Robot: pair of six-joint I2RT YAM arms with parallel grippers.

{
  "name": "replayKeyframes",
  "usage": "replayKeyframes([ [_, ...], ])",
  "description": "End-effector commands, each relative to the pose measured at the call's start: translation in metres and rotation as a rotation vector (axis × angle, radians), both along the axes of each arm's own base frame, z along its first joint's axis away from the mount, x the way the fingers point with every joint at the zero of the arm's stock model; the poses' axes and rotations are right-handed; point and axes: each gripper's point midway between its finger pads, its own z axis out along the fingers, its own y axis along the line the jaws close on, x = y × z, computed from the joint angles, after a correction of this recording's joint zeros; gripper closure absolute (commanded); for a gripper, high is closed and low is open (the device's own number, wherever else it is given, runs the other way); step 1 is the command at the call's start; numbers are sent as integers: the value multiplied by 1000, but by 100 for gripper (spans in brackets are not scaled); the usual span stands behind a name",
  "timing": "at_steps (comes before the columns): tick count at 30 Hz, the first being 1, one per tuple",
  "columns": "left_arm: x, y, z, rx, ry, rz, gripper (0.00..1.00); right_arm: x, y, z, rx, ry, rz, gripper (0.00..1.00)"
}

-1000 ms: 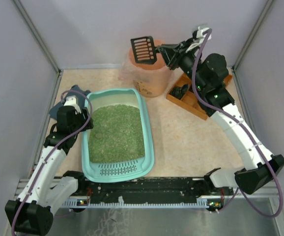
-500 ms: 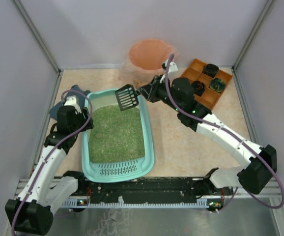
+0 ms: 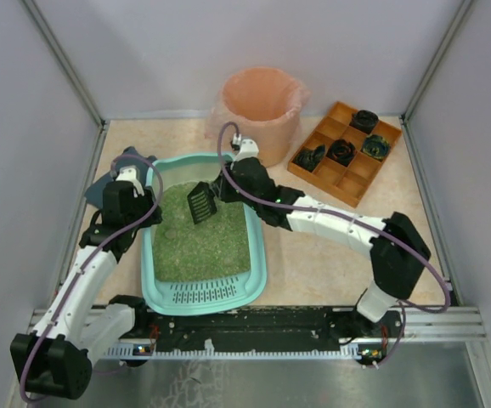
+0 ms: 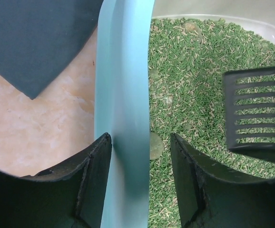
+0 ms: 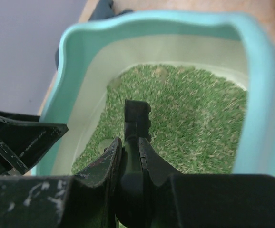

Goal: Clean the litter box

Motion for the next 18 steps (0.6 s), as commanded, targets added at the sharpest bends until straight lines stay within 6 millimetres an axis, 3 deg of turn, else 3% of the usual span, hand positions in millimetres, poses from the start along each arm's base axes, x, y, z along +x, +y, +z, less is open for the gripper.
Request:
replayKeyframes([
  [1, 0, -5, -3, -7, 15, -29, 42, 1, 37, 34, 92, -55, -6, 100],
  [3, 0, -6, -4, -7, 20, -34, 43, 3, 50, 4, 50, -23, -9, 100],
  [11, 0, -9, -8, -11, 35, -51, 44, -1, 80, -46, -58, 25, 2, 100],
  [18, 1, -9, -8, -9, 37, -50, 44, -17, 90, -84, -116, 107, 26, 100],
])
